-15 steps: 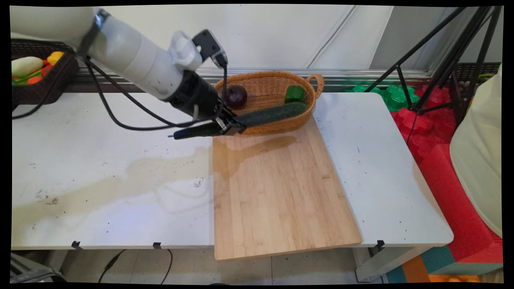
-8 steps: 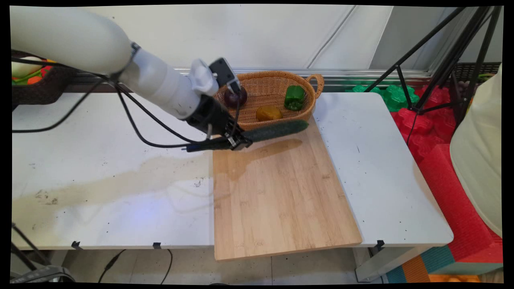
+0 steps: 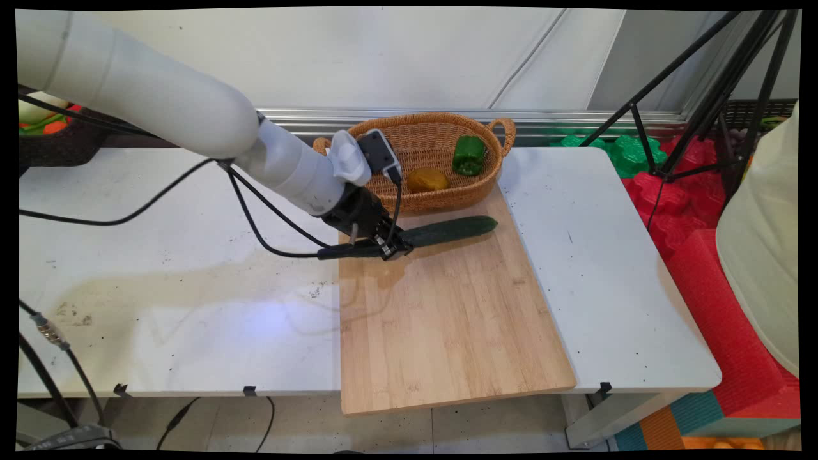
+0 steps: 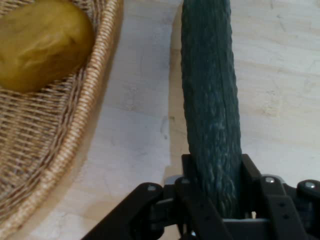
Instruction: Place the picked object on the cutting board
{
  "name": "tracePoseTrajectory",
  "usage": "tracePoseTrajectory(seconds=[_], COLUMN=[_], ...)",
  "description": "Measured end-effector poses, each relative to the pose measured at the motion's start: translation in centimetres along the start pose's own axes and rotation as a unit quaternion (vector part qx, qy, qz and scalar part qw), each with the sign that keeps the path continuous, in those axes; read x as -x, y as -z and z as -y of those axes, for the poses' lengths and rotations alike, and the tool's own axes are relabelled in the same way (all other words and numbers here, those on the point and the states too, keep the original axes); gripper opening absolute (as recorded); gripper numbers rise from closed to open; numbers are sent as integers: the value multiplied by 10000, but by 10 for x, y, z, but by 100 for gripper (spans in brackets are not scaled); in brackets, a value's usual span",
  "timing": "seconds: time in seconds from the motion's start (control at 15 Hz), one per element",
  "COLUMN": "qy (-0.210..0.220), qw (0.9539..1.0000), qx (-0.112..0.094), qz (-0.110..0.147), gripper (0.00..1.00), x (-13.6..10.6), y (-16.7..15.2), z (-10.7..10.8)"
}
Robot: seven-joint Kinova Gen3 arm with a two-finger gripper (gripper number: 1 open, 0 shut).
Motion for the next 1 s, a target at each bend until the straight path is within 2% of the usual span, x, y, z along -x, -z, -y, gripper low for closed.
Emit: tracePoseTrajectory(seconds=[0.67,0.73,1.0], qy=[-9,-14,-21], qw=[9999,9999,9999], qx=[109,113,129], qz=[-55,-67,-112], gripper=[0,100,100], x=[8,8,11], y=[-29,-29,-27], z=[4,4,7])
